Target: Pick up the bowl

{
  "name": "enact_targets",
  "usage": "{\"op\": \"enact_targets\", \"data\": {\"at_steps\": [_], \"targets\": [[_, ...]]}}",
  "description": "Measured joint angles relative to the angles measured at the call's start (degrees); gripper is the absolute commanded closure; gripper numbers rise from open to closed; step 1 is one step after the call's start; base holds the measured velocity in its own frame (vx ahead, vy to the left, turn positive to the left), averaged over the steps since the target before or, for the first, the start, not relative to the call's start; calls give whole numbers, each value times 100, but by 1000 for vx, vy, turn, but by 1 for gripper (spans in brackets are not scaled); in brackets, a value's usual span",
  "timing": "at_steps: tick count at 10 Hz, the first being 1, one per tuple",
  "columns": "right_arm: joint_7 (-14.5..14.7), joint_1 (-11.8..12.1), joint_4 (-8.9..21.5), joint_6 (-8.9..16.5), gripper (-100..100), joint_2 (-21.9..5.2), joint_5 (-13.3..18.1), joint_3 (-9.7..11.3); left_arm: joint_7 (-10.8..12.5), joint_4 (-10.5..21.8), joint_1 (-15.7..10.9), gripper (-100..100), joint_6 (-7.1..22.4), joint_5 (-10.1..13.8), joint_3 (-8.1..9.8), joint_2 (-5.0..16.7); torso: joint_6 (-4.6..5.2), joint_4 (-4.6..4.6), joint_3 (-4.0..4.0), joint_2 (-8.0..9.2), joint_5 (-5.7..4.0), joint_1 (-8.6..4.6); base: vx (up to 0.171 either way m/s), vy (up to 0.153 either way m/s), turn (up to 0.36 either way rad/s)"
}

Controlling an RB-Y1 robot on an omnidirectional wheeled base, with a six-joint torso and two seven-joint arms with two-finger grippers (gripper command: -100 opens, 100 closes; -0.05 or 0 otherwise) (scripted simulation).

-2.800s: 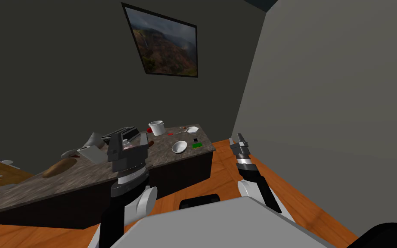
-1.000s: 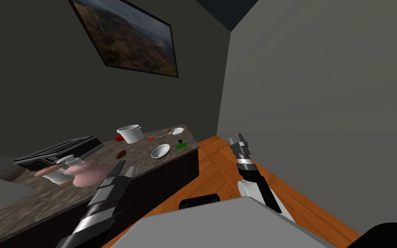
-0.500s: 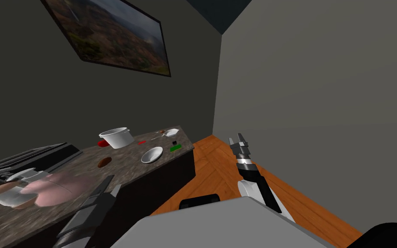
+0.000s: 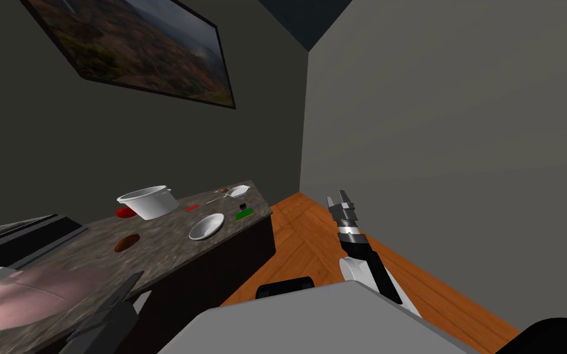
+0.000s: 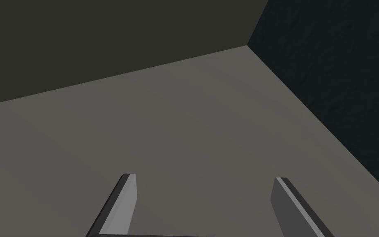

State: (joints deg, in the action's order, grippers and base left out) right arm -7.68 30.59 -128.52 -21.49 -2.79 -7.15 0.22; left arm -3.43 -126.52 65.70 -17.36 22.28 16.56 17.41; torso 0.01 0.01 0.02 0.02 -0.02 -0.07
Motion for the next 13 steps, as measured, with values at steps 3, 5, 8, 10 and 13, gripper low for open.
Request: {"op": "enact_targets", "data": {"at_steps": [3, 5, 8, 10, 13], "targets": [[0, 1, 0, 0, 0, 0, 0, -1, 16, 66, 564, -100, 159, 351, 194, 195, -3, 0, -2, -3, -2, -4, 27, -48, -175], [0, 1, 0, 0, 0, 0, 0, -1, 53, 261, 850, -100, 289, 633, 355, 412, -4, -2, -5, -8, -1, -1, 34, -40, -112], [0, 1, 0, 0, 0, 0, 0, 0, 39, 290, 1299, -100, 686, 1099, 618, 648, 0, -2, -6, -11, -2, -4, 37, -36, -138], [0, 1, 0, 0, 0, 0, 0, 0, 51, 447, 1609, -100, 756, 1367, 690, 829, -1, -2, -7, -12, -1, 0, 43, -26, -140], [0, 2, 0, 0, 0, 0, 0, -1, 48, 612, 1898, -100, 1037, 1765, 863, 1098, -5, -2, -7, -12, 0, 3, 47, -23, -154]]}}
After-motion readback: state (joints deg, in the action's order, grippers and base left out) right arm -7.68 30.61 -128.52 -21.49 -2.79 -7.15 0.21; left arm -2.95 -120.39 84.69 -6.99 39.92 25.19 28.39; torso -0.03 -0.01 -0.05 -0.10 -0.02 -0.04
